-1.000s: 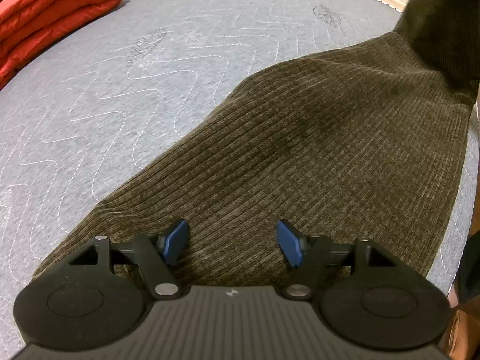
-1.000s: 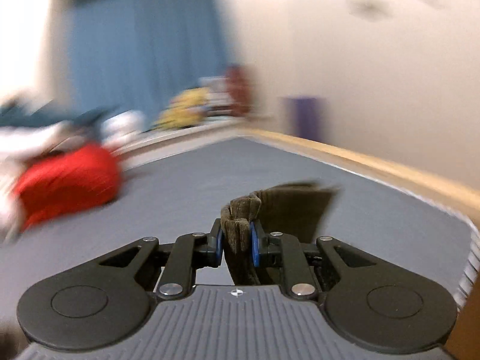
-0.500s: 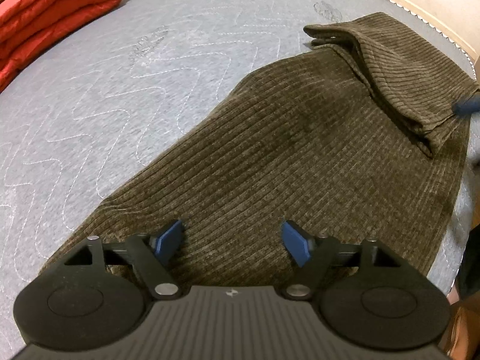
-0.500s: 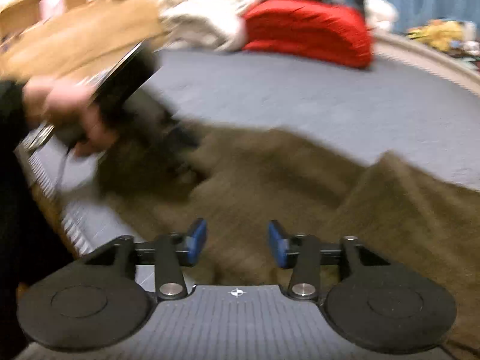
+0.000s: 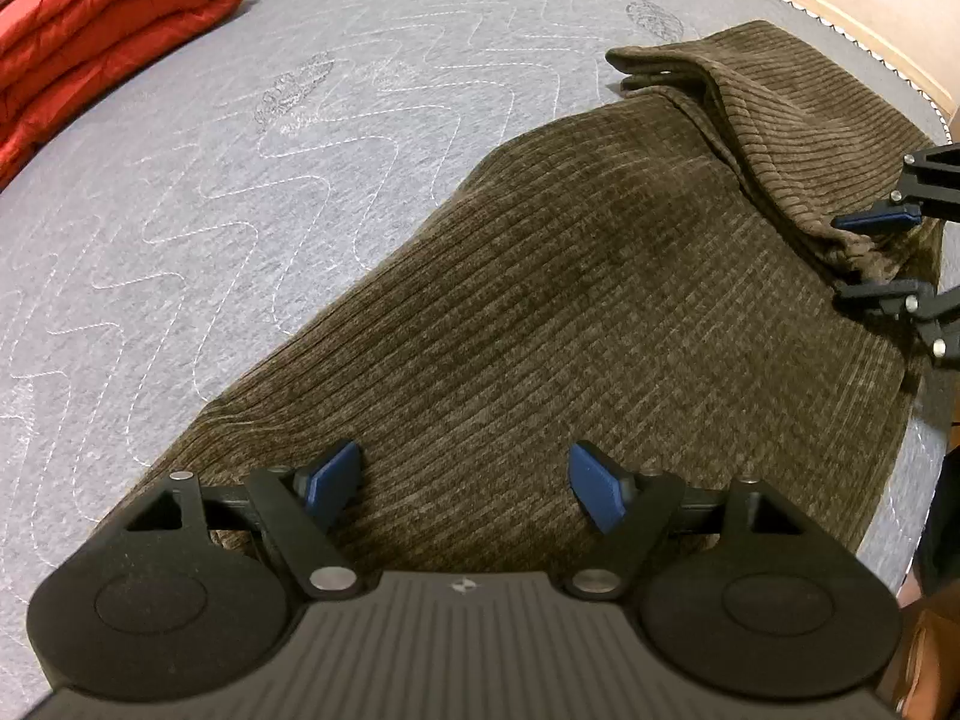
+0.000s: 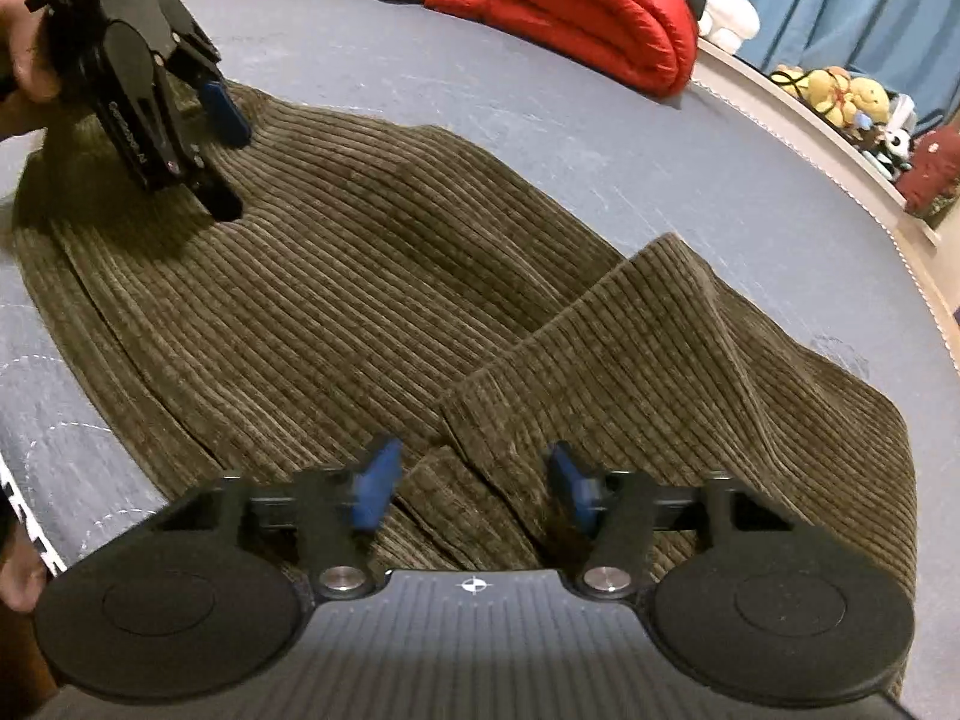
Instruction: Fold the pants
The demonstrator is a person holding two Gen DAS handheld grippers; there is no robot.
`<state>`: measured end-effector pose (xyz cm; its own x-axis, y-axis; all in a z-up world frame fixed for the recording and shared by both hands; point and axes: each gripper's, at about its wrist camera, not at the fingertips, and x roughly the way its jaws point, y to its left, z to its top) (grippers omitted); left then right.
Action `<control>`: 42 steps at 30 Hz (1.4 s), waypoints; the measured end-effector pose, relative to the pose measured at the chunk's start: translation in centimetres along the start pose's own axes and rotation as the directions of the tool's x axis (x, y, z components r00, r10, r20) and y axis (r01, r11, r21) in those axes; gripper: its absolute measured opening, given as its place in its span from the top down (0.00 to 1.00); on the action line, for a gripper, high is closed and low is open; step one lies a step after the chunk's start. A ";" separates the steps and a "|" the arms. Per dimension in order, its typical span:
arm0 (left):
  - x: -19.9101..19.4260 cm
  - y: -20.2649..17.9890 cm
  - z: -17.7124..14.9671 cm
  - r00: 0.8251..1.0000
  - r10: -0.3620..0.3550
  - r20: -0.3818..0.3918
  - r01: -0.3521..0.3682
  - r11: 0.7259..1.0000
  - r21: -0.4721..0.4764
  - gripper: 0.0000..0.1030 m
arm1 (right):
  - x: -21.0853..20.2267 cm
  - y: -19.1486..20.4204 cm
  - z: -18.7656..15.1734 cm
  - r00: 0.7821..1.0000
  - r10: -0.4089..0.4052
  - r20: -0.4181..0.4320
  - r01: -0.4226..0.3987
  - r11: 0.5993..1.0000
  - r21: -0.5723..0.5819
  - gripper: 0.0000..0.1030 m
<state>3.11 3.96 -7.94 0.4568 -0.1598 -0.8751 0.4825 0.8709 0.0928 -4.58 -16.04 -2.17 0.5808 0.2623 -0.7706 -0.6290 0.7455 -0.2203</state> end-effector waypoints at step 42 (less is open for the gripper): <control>-1.1 -2.8 3.6 0.847 -0.442 0.295 0.527 0.769 -0.362 0.85 | -2.3 -15.4 -7.7 0.995 -0.045 -0.091 0.100 0.595 0.797 0.18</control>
<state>3.97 0.02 -5.47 0.3939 -0.6576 -0.6421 0.3414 0.7533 -0.5621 -0.23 -32.81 -1.57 0.5595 0.1714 -0.8109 0.0959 0.9584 0.2687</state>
